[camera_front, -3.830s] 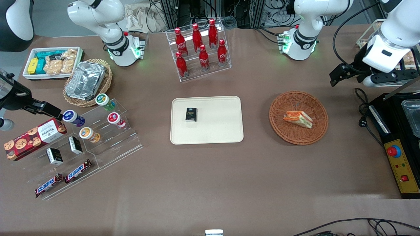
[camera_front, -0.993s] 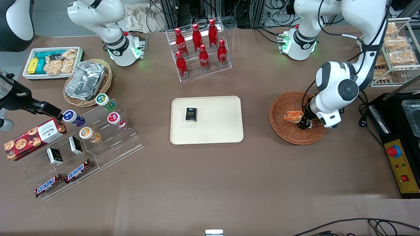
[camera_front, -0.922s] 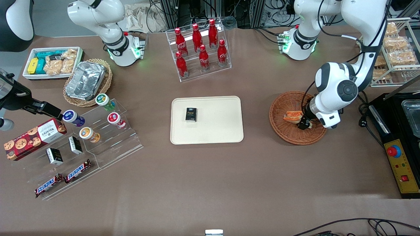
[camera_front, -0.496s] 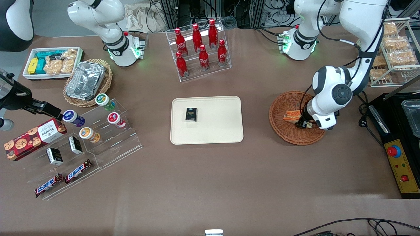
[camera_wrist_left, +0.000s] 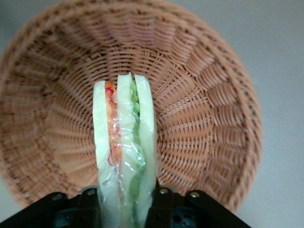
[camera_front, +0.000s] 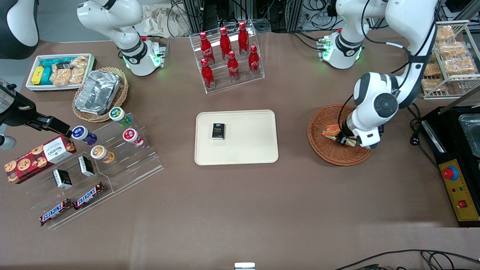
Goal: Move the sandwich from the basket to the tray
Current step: 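Lift the sandwich out of the basket and carry it toward the tray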
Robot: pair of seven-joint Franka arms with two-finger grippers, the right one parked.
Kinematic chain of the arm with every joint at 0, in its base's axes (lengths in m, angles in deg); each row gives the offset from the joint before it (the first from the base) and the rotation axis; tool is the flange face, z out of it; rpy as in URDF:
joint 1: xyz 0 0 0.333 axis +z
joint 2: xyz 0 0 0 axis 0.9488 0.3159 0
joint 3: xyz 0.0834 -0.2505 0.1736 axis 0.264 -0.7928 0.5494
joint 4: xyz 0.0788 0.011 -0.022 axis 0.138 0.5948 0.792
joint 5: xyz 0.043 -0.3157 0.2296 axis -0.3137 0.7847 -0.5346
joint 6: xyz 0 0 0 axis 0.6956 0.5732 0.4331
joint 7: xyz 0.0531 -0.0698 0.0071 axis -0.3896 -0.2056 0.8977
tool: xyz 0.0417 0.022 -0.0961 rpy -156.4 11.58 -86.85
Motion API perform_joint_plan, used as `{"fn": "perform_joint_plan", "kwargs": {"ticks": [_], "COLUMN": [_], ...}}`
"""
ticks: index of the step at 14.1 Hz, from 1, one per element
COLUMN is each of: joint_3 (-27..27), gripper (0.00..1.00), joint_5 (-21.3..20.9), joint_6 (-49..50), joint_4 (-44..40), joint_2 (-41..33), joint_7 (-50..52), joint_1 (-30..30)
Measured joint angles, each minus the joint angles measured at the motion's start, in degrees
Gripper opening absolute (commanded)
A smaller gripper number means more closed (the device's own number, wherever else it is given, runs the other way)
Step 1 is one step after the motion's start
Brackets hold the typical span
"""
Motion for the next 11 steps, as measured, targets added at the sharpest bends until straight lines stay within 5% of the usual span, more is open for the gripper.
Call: {"fn": "perform_joint_plan", "kwargs": {"ticks": [6,11], "joint_3": [-0.82,-4.77], "gripper": [0.00,0.00], "joint_5": [0.03,2.41], "joint_6": [24.70,30.02], "joint_4": [-17.51,-21.95], "joint_2": [-5.72,-8.25], "joint_7": [-7.85,-24.04], "joint_1": [-0.22,-0.64]}}
